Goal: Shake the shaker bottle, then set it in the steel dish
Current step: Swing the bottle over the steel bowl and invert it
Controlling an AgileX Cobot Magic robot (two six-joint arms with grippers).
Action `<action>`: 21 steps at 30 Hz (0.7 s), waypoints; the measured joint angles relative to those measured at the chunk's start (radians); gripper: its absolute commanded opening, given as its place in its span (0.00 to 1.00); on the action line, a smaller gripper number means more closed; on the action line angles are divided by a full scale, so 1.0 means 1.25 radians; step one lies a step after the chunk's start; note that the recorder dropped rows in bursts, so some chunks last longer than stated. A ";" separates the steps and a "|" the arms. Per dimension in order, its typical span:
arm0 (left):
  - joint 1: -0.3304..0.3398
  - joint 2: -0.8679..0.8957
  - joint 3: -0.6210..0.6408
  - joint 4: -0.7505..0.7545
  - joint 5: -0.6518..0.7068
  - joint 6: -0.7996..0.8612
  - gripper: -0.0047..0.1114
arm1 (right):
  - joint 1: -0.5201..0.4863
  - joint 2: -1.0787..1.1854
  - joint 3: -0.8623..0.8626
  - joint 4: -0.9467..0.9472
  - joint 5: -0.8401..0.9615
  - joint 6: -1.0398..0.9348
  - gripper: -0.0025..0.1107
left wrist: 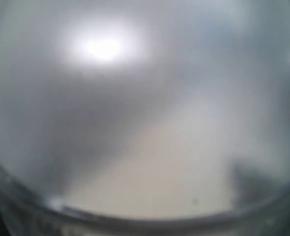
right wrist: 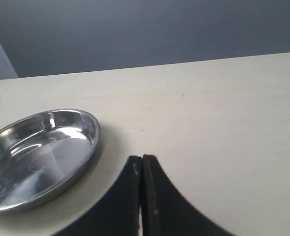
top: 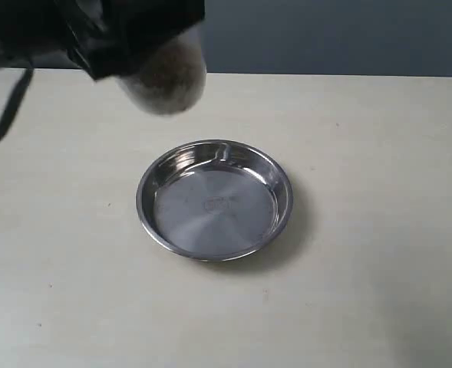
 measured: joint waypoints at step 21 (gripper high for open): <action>-0.019 0.089 0.073 0.009 0.078 -0.019 0.04 | 0.000 0.000 0.000 0.000 0.000 0.000 0.02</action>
